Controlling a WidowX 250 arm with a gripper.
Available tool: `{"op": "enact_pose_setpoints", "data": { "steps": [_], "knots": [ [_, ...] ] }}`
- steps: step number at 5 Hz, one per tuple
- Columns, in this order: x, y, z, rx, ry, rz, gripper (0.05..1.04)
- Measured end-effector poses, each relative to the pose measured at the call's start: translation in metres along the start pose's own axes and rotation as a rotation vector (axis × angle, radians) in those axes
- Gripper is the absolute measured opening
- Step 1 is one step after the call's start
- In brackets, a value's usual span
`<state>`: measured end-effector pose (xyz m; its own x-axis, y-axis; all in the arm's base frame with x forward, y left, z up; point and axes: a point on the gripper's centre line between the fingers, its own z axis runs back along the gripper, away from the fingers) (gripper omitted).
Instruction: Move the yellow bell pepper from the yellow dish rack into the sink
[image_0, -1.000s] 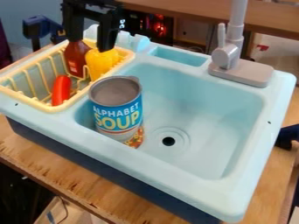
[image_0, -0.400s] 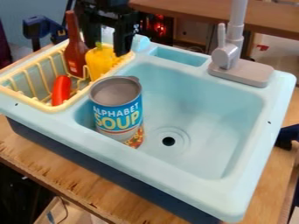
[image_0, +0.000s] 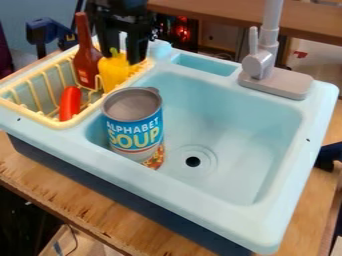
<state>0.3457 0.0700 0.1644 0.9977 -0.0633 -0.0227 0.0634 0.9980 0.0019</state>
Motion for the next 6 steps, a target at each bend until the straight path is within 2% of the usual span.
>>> {"op": "enact_pose_setpoints", "data": {
  "steps": [1, 2, 3, 4, 5, 6],
  "knots": [
    [0.0, 0.001, -0.001, 0.001, 0.002, -0.037, 0.481],
    [-0.001, 0.003, 0.0, 0.015, 0.004, -0.038, 0.3],
    [-0.006, 0.003, 0.004, -0.009, 0.022, -0.058, 0.197],
    [-0.009, -0.002, 0.016, -0.033, 0.025, -0.092, 0.134],
    [-0.007, -0.009, 0.045, -0.049, -0.018, -0.127, 0.108],
    [-0.013, -0.036, 0.074, -0.041, -0.043, -0.18, 0.106]
  ]
}}
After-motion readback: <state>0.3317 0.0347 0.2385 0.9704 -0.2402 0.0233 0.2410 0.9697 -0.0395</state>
